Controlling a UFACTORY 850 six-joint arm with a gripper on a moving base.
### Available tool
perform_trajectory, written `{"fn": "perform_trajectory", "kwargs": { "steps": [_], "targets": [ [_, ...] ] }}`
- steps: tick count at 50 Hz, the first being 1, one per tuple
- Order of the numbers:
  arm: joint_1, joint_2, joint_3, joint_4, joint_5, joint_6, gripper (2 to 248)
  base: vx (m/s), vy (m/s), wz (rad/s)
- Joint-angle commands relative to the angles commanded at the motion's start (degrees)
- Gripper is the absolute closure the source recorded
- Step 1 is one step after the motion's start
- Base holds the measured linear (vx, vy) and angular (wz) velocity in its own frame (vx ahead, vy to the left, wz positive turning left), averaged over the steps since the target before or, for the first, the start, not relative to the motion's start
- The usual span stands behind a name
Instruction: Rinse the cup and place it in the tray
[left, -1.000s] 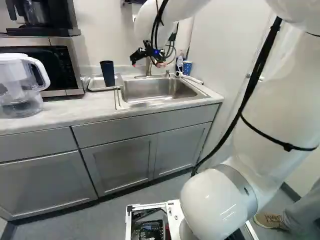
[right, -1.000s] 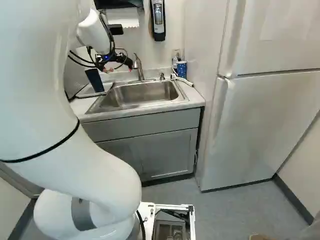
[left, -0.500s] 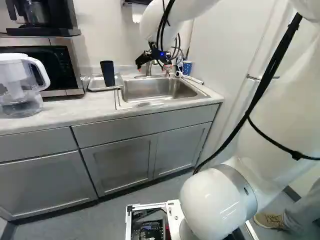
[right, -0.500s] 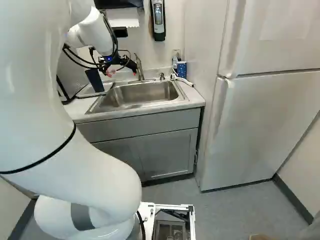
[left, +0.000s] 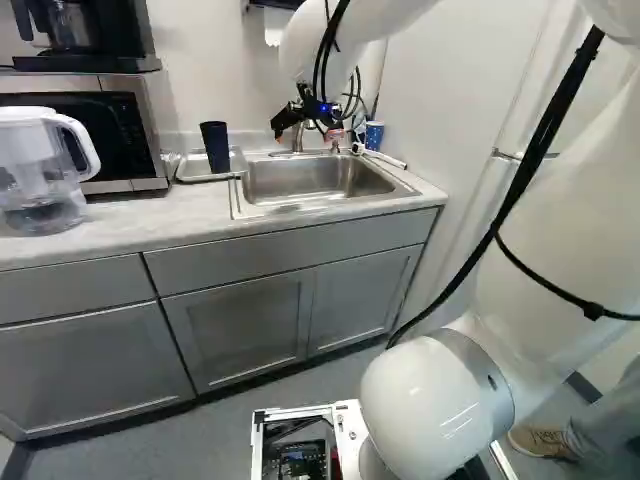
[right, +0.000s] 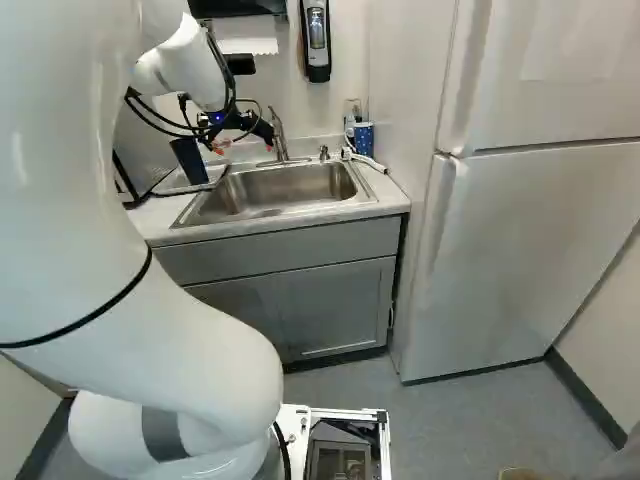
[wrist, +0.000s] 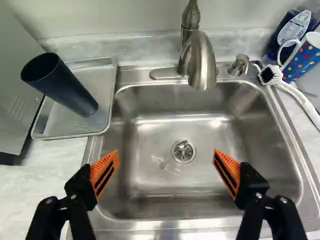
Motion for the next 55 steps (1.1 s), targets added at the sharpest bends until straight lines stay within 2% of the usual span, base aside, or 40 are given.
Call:
{"fn": "perform_trajectory", "kwargs": {
  "steps": [20, 55],
  "targets": [
    [0.0, 0.0, 0.0, 0.0, 0.0, 0.0, 3, -0.027, -0.001, 0.002],
    [0.0, 0.0, 0.0, 0.0, 0.0, 0.0, 3, -0.121, -0.002, 0.009]
  ]
}}
